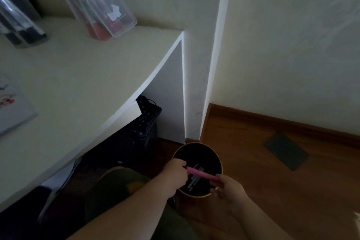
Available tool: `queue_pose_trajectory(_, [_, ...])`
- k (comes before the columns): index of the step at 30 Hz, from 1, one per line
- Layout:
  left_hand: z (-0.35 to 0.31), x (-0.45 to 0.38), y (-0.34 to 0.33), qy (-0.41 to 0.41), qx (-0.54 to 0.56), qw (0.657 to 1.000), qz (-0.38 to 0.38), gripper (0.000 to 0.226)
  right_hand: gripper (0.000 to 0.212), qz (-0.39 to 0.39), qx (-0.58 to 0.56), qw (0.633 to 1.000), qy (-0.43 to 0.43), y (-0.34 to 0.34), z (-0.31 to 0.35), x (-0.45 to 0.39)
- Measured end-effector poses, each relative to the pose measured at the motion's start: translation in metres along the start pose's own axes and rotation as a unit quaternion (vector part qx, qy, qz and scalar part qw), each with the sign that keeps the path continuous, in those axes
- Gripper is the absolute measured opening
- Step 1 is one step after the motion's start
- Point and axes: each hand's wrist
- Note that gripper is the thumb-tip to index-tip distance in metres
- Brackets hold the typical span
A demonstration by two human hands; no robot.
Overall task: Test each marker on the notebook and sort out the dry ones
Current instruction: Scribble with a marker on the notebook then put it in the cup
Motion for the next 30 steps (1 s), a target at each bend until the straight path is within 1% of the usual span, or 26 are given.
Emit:
queue_pose_trajectory(1, [-0.002, -0.001, 0.001, 0.0, -0.018, 1.0, -0.004, 0.045, 0.025, -0.003, -0.004, 1.0, -0.007, 0.001, -0.001, -0.004])
queue_pose_trajectory(3, [-0.008, 0.004, 0.005, -0.002, -0.004, 1.0, -0.011, 0.046, 0.034, -0.004, 0.016, 1.0, -0.014, 0.003, -0.004, -0.009])
queue_pose_trajectory(5, [-0.015, 0.014, 0.011, -0.016, 0.044, 0.999, -0.011, 0.045, 0.04, -0.012, 0.056, 0.998, -0.017, 0.003, -0.004, -0.012])
queue_pose_trajectory(7, [-0.028, 0.036, 0.019, -0.046, 0.104, 0.994, -0.005, 0.04, 0.04, -0.014, 0.079, 0.997, 0.002, 0.002, 0.006, -0.01])
queue_pose_trajectory(9, [-0.044, 0.063, 0.035, -0.102, 0.139, 0.985, -0.008, 0.035, 0.035, 0.0, 0.106, 0.993, 0.046, -0.008, 0.024, 0.0])
queue_pose_trajectory(11, [-0.06, 0.096, 0.06, -0.175, 0.138, 0.975, -0.023, 0.032, 0.03, 0.025, 0.123, 0.986, 0.111, -0.029, 0.05, 0.026])
queue_pose_trajectory(14, [-0.078, 0.161, 0.111, -0.272, 0.124, 0.952, -0.058, 0.031, 0.023, 0.1, 0.119, 0.958, 0.24, -0.076, 0.094, 0.093])
queue_pose_trajectory(16, [-0.086, 0.212, 0.15, -0.351, 0.141, 0.923, -0.073, 0.031, 0.021, 0.174, 0.121, 0.916, 0.34, -0.11, 0.118, 0.154])
queue_pose_trajectory(18, [-0.091, 0.261, 0.19, -0.414, 0.146, 0.894, -0.092, 0.032, 0.022, 0.263, 0.147, 0.849, 0.434, -0.147, 0.132, 0.219])
queue_pose_trajectory(20, [-0.089, 0.295, 0.229, -0.444, 0.149, 0.869, -0.158, 0.03, 0.03, 0.353, 0.161, 0.782, 0.488, -0.185, 0.136, 0.275])
queue_pose_trajectory(21, [-0.084, 0.304, 0.251, -0.442, 0.145, 0.862, -0.202, 0.027, 0.033, 0.389, 0.168, 0.753, 0.504, -0.206, 0.135, 0.295])
queue_pose_trajectory(22, [-0.079, 0.309, 0.274, -0.43, 0.137, 0.858, -0.246, 0.027, 0.032, 0.416, 0.183, 0.725, 0.518, -0.229, 0.134, 0.31])
queue_pose_trajectory(24, [-0.056, 0.303, 0.325, -0.381, 0.112, 0.86, -0.321, 0.026, 0.025, 0.439, 0.232, 0.678, 0.542, -0.281, 0.13, 0.328])
queue_pose_trajectory(26, [-0.023, 0.286, 0.376, -0.307, 0.08, 0.87, -0.379, 0.022, 0.024, 0.446, 0.276, 0.649, 0.551, -0.335, 0.124, 0.337])
queue_pose_trajectory(30, [0.039, 0.253, 0.454, -0.186, 0.062, 0.866, -0.461, 0.019, 0.019, 0.459, 0.393, 0.602, 0.522, -0.43, 0.098, 0.338])
Point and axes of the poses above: each hand's wrist, its own x-axis away from the middle knuckle, its own y-axis out of the back of the hand, z = x × y, and after that the axes turned 1 degree about -z, right-handed
